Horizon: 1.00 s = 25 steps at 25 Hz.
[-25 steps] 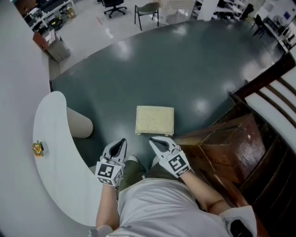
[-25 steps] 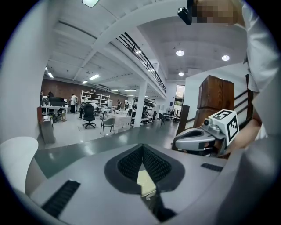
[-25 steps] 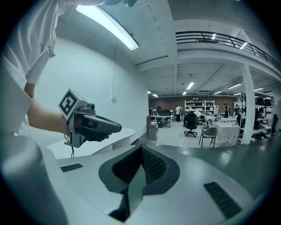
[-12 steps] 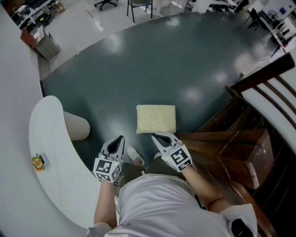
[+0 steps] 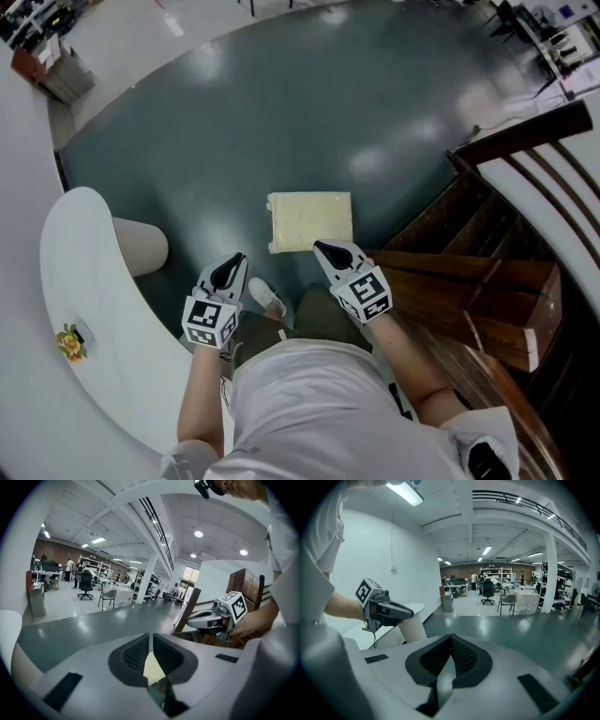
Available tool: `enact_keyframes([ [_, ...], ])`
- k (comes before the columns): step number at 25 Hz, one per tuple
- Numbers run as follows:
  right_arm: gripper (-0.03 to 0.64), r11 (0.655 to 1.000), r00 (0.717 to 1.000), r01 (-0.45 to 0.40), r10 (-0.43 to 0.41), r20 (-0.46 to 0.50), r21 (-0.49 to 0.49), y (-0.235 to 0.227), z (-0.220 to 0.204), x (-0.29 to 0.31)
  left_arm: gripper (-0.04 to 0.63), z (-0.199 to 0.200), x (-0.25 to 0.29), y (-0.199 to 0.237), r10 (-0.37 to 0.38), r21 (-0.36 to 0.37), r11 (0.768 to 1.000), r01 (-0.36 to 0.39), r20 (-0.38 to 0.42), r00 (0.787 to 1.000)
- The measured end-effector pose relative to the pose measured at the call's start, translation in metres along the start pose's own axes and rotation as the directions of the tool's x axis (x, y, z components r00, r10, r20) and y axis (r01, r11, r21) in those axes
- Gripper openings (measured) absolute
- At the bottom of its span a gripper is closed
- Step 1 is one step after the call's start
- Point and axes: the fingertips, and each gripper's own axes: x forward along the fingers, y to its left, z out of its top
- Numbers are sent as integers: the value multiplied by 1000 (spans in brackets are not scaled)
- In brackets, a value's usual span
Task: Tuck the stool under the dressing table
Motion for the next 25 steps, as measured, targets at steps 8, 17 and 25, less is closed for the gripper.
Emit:
enact_keyframes([
  [8, 15, 998, 992, 55, -52, -116, 24, -45, -42, 31, 55, -41, 35, 15, -43, -28, 999, 41, -97, 994],
  [17, 25, 995, 964, 84, -68, -258, 52, -104, -98, 66, 107, -85, 84, 39, -41, -100, 995, 24, -172, 984],
  [25, 50, 986, 916, 137, -87, -391, 100, -155, -165, 86, 160, -139, 133, 47, -56, -145, 989, 18, -263, 963],
])
